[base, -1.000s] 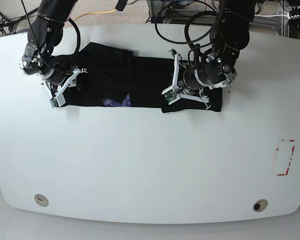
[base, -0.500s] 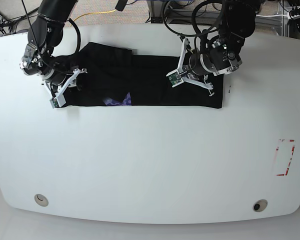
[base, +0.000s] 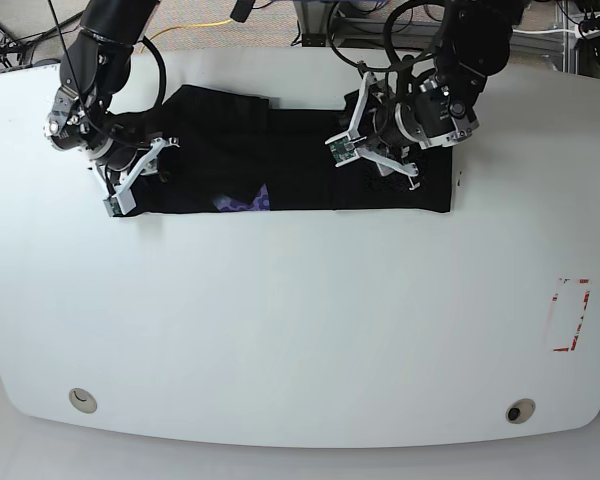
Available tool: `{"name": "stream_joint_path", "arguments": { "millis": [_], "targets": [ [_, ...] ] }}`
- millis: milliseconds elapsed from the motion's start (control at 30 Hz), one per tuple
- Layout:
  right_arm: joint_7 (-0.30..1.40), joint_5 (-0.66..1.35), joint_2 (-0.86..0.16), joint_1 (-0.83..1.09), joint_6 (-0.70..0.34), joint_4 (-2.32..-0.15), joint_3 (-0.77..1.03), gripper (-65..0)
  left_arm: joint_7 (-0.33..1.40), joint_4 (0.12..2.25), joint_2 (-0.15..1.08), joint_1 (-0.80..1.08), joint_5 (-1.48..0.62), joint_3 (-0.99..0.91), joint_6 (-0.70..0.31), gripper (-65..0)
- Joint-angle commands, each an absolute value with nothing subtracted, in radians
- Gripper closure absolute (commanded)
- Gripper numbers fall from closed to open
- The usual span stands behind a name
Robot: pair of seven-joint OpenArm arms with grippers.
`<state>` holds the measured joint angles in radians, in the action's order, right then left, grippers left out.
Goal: Fold the T-shirt properly
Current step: 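Release and regrasp the strip's folded end with the left gripper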
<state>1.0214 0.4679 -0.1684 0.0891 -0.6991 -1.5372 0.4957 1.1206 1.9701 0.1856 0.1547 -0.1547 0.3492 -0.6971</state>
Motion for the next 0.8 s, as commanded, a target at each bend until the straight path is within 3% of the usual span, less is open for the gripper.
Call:
{"name": "stream_joint_path", "arguments": {
  "millis": [0, 200, 400, 533, 600, 733, 767],
  "targets": [
    [1.020, 0.466, -0.179, 0.082, -0.698, -1.554, 0.498, -19.7, 1.107, 1.992, 0.176, 0.145, -0.203, 0.348, -0.698, -37.9],
    [1.020, 0.466, -0.177, 0.084, -0.698, -1.554, 0.498, -19.7, 1.107, 2.012, 0.171, 0.110, -0.461, 0.321, -0.698, -38.5],
    [1.020, 0.467, -0.177, 0.082, -0.698, -1.555, 0.498, -19.7, 1.130, 2.006, 0.168, 0.099, -0.691, -0.019, -0.698, -38.5],
    [1.020, 0.472, -0.179, 0.085, -0.698, -1.560, 0.499, -19.7, 1.150, 1.968, 0.165, 0.097, -0.716, -0.199, -0.698, -37.9],
    [1.020, 0.472, -0.180, 0.082, -0.698, -1.557, 0.499, -19.5, 1.150, 1.920, 0.165, 0.096, -0.700, -0.263, -0.698, -31.9],
    [1.020, 0.473, -0.177, 0.077, -0.698, -1.561, 0.499, -19.5, 1.156, 1.824, 0.189, 0.068, -0.671, -0.282, -0.698, -7.1],
    [1.020, 0.473, -0.177, 0.077, -0.698, -1.561, 0.499, -19.5, 1.156, 1.807, 0.197, 0.071, -0.671, -0.280, -0.698, -4.4]
  ]
}}
